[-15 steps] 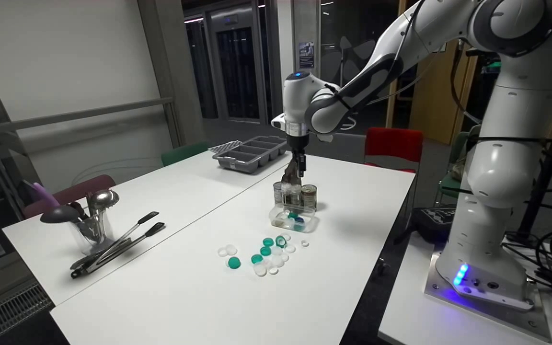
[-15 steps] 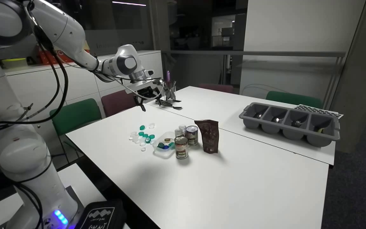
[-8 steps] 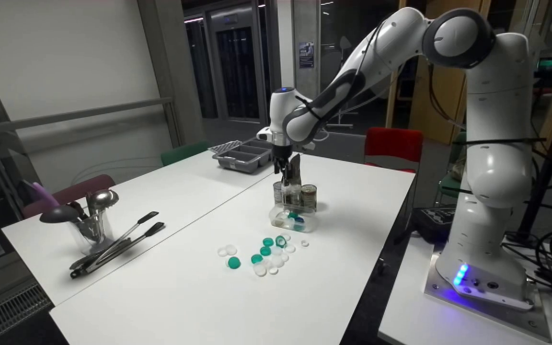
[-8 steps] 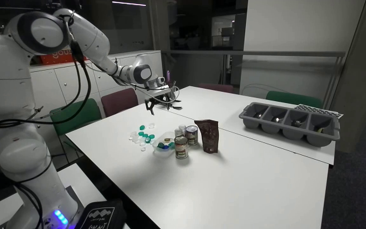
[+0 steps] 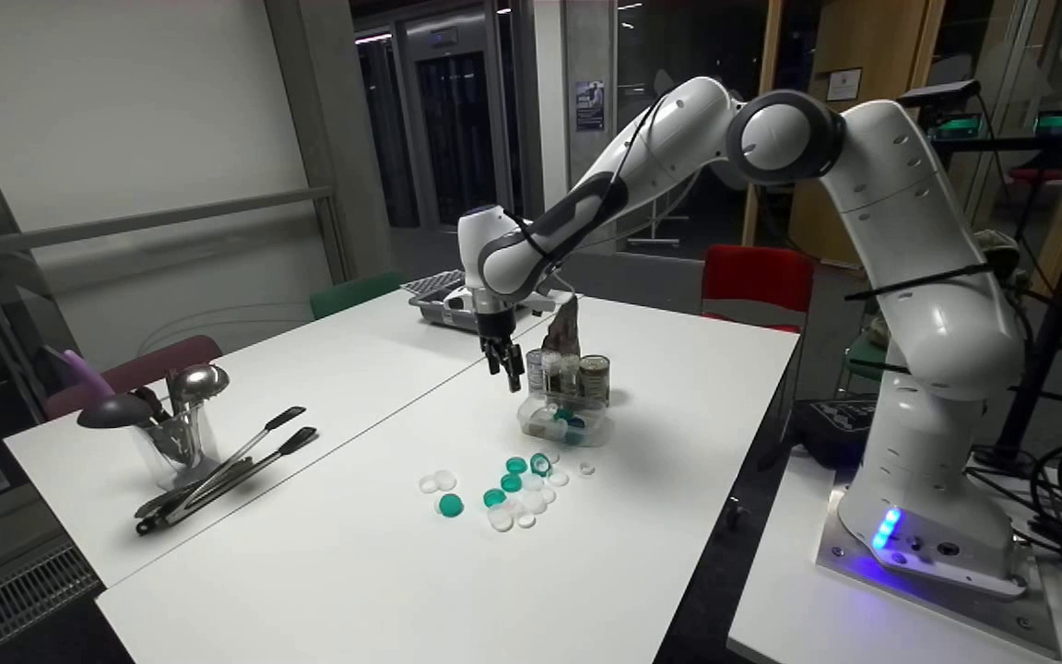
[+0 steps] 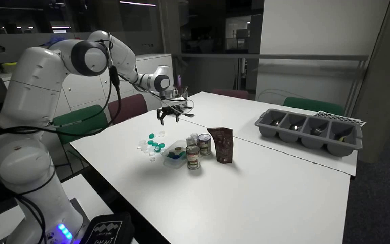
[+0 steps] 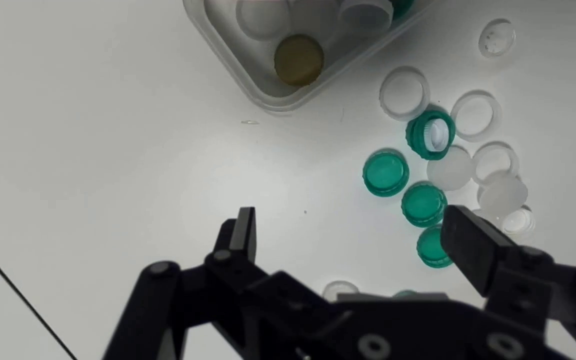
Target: Put one green cap in the bowl
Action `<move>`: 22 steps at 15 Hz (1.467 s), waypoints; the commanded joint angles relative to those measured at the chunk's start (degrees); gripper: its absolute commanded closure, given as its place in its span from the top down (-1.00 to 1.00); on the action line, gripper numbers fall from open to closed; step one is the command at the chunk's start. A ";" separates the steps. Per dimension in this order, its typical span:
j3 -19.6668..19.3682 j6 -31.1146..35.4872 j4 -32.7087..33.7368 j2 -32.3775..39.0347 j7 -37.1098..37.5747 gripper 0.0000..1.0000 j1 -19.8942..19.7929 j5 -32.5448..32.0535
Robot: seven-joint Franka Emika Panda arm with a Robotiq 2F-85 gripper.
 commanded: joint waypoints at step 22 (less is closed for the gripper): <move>0.19 5.22 9.21 14.46 -1.37 1.00 2.49 -6.86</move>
